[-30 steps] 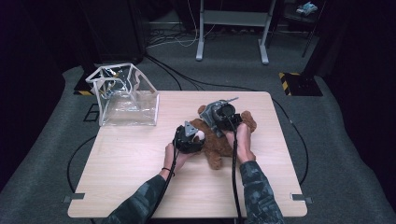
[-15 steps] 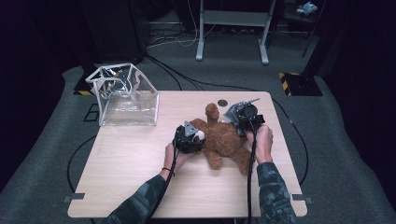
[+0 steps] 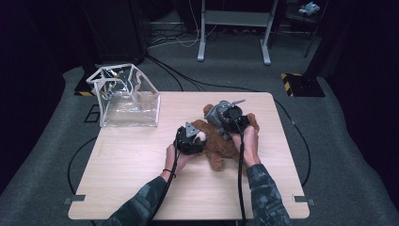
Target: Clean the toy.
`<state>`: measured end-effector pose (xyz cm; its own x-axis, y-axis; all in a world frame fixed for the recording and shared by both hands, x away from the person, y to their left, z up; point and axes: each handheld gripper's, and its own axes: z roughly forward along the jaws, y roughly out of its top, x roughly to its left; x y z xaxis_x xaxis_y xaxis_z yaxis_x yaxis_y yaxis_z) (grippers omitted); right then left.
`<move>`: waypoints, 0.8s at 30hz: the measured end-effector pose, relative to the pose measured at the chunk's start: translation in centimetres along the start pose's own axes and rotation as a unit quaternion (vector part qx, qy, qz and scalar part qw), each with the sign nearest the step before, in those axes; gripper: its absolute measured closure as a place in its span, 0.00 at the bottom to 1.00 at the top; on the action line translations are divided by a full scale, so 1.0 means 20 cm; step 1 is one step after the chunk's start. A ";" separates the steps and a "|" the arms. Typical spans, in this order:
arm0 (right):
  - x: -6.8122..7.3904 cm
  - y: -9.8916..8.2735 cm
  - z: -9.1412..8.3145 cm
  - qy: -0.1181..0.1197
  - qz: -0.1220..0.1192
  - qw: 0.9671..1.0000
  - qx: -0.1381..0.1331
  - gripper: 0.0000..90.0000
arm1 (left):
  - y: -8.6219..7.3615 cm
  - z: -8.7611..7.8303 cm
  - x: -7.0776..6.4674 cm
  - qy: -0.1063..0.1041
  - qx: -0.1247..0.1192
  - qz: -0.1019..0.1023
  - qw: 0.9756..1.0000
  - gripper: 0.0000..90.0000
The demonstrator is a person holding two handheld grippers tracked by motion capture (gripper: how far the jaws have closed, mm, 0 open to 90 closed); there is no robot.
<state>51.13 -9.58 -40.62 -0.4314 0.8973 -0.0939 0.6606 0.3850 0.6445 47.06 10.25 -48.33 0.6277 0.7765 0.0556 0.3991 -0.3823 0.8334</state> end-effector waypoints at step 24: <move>-0.33 -0.17 -0.21 -0.090 0.076 0.993 -0.016 0.83 | 0.00 0.00 0.00 0.000 -0.001 -0.002 1.000 0.43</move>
<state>49.12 -17.71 -38.93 -0.2087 0.9698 -0.1262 0.6887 0.2374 0.6851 47.10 10.26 -48.32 0.6257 0.7783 0.0517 0.4012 -0.3780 0.8344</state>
